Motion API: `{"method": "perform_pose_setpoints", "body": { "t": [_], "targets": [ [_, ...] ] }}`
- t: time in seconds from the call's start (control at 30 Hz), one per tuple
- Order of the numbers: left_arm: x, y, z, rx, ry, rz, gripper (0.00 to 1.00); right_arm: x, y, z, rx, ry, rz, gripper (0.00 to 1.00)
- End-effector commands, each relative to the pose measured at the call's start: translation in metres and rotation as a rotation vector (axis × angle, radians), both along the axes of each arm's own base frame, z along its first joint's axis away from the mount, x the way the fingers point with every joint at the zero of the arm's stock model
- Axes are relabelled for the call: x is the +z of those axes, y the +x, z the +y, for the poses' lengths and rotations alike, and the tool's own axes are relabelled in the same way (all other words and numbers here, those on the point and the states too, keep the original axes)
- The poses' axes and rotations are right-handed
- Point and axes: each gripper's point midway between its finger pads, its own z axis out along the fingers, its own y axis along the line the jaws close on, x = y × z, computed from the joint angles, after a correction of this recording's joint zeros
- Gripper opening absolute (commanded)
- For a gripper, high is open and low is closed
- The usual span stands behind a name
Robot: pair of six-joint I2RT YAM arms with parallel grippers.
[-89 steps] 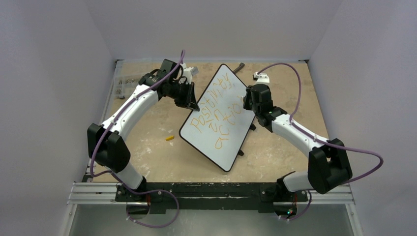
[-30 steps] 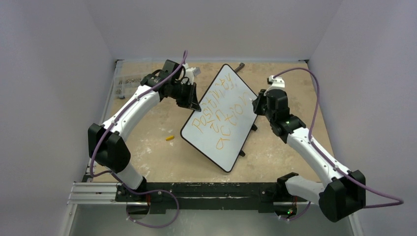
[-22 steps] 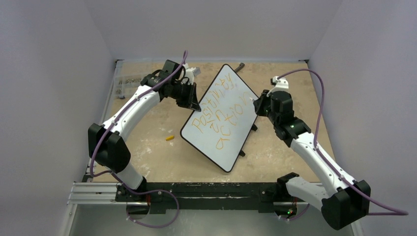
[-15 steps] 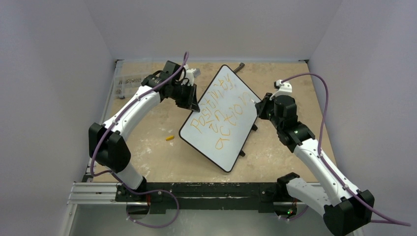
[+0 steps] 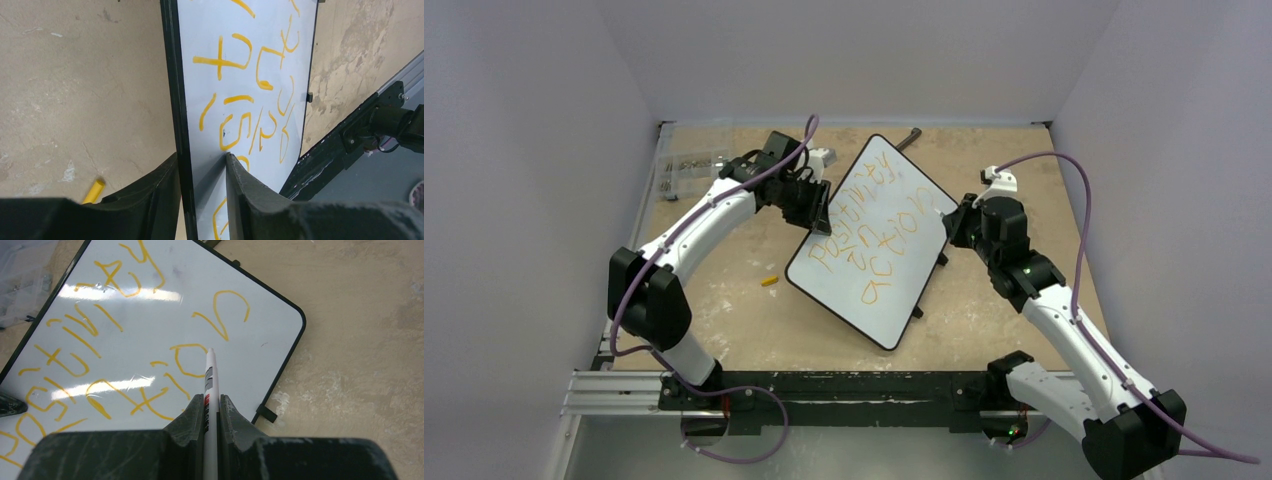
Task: Write a sentence on the whiteboard
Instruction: Write a sentence on the whiteboard, then move the whiteboard to the center of the board.
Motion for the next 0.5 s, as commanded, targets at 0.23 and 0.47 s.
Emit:
{"method": "perform_pose_setpoints", "body": {
  "t": [0.23, 0.47],
  "targets": [
    [0.028, 0.004, 0.006, 0.025, -0.017, -0.113, 0.63, 0.018, -0.003, 0.003, 0.015, 0.026, -0.046, 0.0],
    [0.059, -0.01, 0.03, 0.095, 0.009, -0.206, 0.74, 0.036, -0.006, 0.004, 0.035, 0.036, -0.075, 0.0]
  ]
}}
